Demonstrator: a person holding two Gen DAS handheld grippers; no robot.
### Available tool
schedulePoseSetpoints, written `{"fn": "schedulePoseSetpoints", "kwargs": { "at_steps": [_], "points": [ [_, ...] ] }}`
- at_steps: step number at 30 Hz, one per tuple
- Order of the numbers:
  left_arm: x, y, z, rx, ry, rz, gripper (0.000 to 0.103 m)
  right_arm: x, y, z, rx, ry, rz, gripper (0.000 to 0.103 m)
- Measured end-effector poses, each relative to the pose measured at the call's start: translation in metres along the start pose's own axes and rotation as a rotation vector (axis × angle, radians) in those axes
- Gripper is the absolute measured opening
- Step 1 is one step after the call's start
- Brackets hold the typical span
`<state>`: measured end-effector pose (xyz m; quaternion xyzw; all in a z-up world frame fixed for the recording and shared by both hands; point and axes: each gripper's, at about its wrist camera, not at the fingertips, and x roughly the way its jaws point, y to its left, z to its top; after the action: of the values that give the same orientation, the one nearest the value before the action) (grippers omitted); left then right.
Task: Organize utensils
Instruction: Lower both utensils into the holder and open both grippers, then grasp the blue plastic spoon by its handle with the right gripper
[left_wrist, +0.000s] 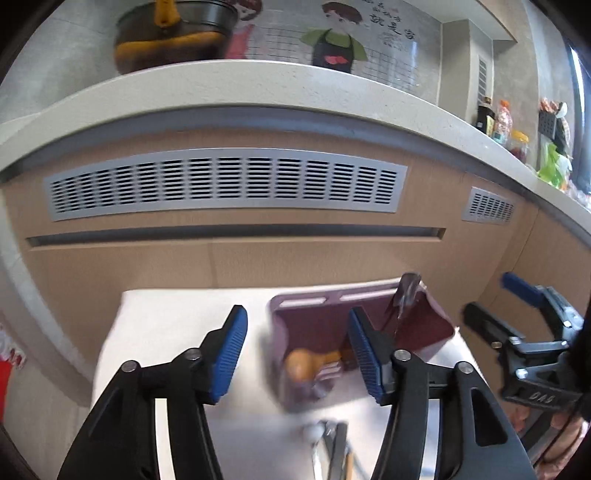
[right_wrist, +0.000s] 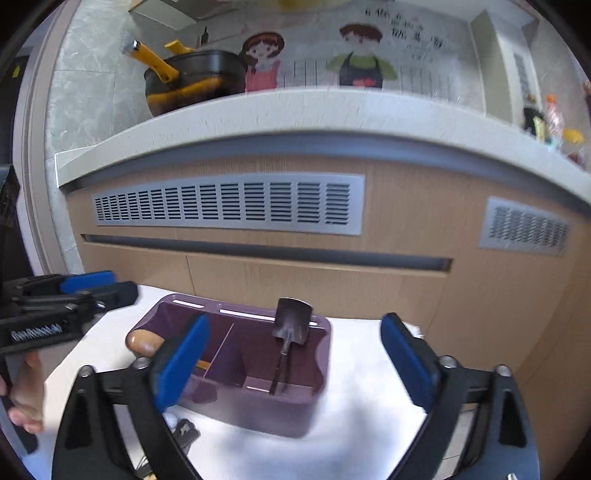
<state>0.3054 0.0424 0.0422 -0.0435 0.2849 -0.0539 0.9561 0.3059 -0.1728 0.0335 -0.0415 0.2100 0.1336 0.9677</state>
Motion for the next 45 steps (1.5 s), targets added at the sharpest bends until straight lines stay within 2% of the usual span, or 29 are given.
{"fn": "schedulePoseSetpoints", "kwargs": {
  "at_steps": [4, 7, 13, 18, 20, 25, 28, 30, 33, 35, 41, 45],
  "points": [
    [-0.022, 0.004, -0.021, 0.007, 0.044, 0.016, 0.061, -0.025, 0.008, -0.011, -0.051, 0.007, -0.029, 0.103],
    [-0.033, 0.008, -0.044, 0.013, 0.093, 0.031, 0.063, -0.034, 0.014, -0.024, -0.094, 0.068, -0.01, 0.103],
    [-0.049, 0.012, -0.091, 0.031, 0.205, 0.031, 0.063, -0.041, 0.03, -0.06, -0.15, 0.205, 0.088, 0.103],
    [-0.047, 0.016, -0.12, 0.032, 0.282, 0.026, 0.064, -0.032, 0.046, -0.089, -0.225, 0.298, 0.152, 0.103],
    [-0.045, 0.019, -0.127, 0.025, 0.305, 0.026, 0.064, -0.025, 0.055, -0.1, -0.263, 0.35, 0.188, 0.098],
    [-0.043, 0.026, -0.133, -0.008, 0.338, 0.005, 0.064, -0.005, 0.062, -0.121, -0.268, 0.478, 0.228, 0.055],
    [-0.041, 0.026, -0.135, -0.006, 0.349, 0.002, 0.064, 0.006, 0.058, -0.128, -0.228, 0.541, 0.248, 0.04],
    [-0.039, 0.024, -0.135, 0.0, 0.358, -0.006, 0.064, 0.008, 0.056, -0.131, -0.212, 0.566, 0.257, 0.031],
    [-0.037, 0.018, -0.136, 0.023, 0.376, -0.035, 0.064, 0.002, 0.053, -0.128, -0.22, 0.571, 0.238, 0.011],
    [-0.036, 0.009, -0.136, 0.053, 0.388, -0.06, 0.064, -0.002, 0.047, -0.128, -0.211, 0.561, 0.202, 0.01],
    [-0.03, -0.019, -0.134, 0.12, 0.403, -0.169, 0.061, -0.01, 0.021, -0.128, -0.124, 0.569, 0.165, 0.01],
    [-0.015, -0.027, -0.131, 0.109, 0.448, -0.21, 0.031, -0.012, 0.008, -0.13, -0.079, 0.573, 0.158, 0.01]
  ]
}}
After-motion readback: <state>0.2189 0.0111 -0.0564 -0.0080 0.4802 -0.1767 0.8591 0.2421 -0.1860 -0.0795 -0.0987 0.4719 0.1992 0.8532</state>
